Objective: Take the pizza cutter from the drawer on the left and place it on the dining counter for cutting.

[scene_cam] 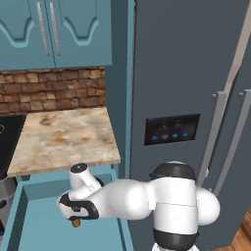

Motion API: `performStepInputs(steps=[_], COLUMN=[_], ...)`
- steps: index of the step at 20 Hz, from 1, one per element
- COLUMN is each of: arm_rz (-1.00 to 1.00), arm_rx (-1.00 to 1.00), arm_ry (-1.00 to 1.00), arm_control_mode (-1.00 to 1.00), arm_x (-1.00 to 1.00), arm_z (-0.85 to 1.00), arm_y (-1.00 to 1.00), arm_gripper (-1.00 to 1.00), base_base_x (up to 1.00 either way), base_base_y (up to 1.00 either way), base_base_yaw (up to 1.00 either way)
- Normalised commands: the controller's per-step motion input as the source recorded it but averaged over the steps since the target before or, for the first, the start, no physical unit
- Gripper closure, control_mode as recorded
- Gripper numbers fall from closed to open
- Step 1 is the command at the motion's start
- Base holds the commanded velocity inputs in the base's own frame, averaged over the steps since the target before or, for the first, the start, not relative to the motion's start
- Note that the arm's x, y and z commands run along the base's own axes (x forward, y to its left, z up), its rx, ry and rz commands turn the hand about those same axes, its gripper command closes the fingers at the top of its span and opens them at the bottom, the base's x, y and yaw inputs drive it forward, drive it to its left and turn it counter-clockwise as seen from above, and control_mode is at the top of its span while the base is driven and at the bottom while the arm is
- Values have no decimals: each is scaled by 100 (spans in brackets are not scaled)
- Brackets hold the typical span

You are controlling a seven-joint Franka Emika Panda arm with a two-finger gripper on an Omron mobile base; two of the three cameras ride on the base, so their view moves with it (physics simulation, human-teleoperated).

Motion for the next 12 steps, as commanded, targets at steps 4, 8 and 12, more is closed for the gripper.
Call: performStepInputs(steps=[4,8,12], arm_rz=[0,0,0], arm_rx=[0,0,0], arm_ry=[0,4,2], arm_control_mode=[-100,-100,-100], arm_x=[16,25,27], arm_z=[-9,-11,-29], arm_y=[18,18,16], arm_gripper=[-100,-100,-100], base_base_x=[0,0,0], base_base_y=[0,0,0], base_base_yaw=[0,0,0])
